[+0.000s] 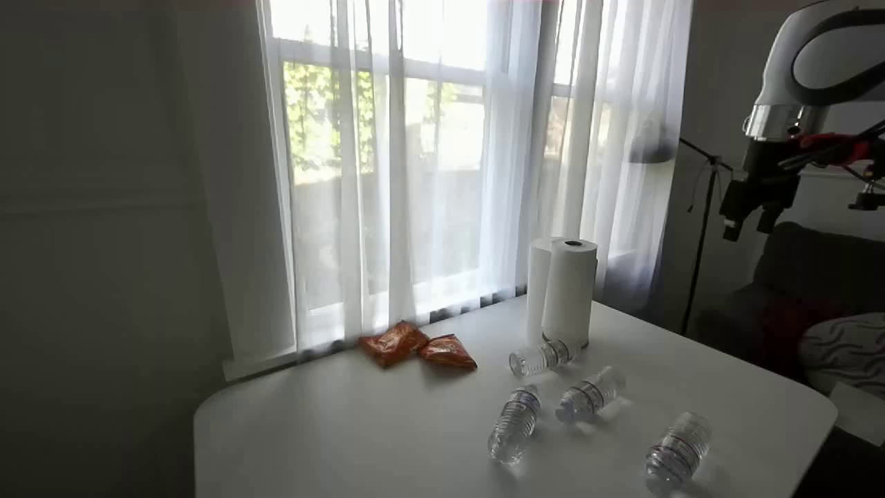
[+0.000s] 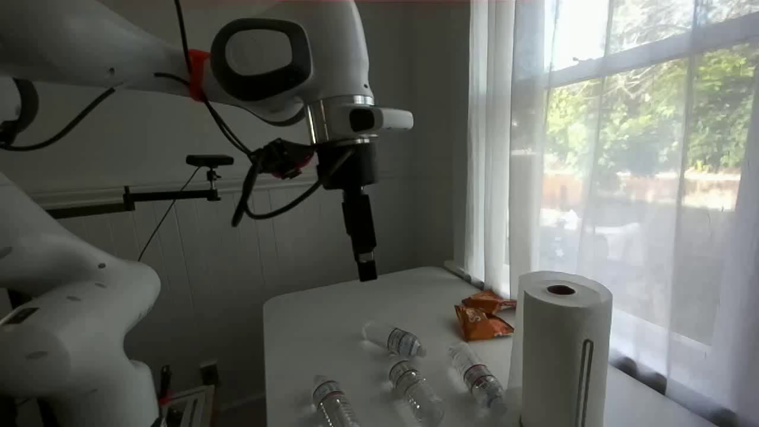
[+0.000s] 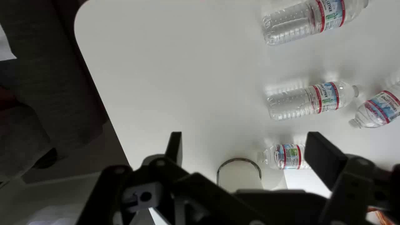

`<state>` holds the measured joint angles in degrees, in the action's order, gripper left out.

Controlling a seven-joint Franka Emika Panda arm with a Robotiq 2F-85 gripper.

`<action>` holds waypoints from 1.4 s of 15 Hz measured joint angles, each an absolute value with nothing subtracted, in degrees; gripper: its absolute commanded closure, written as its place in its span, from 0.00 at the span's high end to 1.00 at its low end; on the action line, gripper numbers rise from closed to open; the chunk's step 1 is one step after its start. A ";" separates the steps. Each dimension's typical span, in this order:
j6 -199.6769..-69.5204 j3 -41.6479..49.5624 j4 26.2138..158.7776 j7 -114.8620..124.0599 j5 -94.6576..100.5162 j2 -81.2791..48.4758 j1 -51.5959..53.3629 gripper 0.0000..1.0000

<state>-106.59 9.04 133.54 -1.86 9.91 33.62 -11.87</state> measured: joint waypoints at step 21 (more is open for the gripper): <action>-107.53 -1.19 146.26 35.07 1.53 28.91 -11.57 1.00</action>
